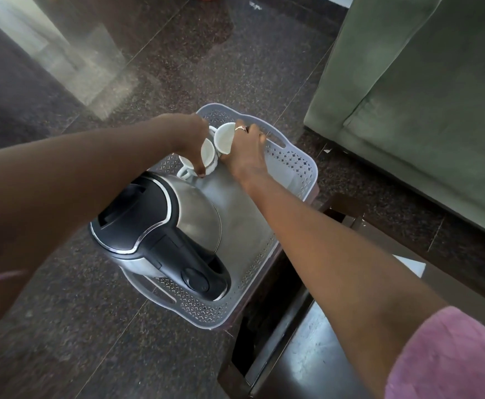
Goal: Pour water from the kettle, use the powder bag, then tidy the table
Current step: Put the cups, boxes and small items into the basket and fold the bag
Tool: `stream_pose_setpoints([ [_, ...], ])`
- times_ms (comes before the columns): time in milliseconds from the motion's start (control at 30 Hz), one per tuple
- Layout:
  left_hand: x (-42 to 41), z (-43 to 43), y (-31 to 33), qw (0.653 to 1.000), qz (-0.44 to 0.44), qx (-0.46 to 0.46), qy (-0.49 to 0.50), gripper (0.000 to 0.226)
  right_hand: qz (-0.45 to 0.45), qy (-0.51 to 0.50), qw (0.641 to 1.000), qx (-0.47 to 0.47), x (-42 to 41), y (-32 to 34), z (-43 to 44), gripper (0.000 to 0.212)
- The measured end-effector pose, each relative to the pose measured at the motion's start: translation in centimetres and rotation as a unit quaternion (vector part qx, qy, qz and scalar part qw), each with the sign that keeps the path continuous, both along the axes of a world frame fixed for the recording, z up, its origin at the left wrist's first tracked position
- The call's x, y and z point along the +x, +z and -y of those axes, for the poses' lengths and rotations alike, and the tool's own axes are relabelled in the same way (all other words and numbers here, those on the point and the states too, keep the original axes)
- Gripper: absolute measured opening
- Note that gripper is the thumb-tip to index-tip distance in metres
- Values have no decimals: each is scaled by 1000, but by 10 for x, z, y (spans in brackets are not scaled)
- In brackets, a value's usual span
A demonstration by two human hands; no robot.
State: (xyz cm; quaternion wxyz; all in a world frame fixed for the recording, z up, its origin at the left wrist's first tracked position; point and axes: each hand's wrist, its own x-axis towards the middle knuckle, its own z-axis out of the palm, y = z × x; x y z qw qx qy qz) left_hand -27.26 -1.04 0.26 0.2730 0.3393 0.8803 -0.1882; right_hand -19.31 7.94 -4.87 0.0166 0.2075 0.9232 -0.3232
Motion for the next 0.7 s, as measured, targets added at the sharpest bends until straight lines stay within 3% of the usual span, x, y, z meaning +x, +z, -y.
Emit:
stream_pose_setpoints([
  [167,-5,-5,-4,998,-4,-56,-18,103,30,4,1000,8,2,0,-4,61],
  [300,-6,-10,-1,993,-2,-119,-16,94,44,5,999,-2,8,6,-4,64],
  [433,-6,-29,16,988,-4,-151,1,70,-37,-7,998,47,35,15,-9,48],
  [500,-1,-45,26,994,-41,-94,-30,50,-86,-22,994,57,51,20,-14,40],
  [567,16,-63,31,994,-96,19,-58,30,-116,-51,990,67,70,25,-22,36],
  [700,73,-96,28,971,-120,197,-63,29,-111,-133,982,78,113,27,-46,32],
])
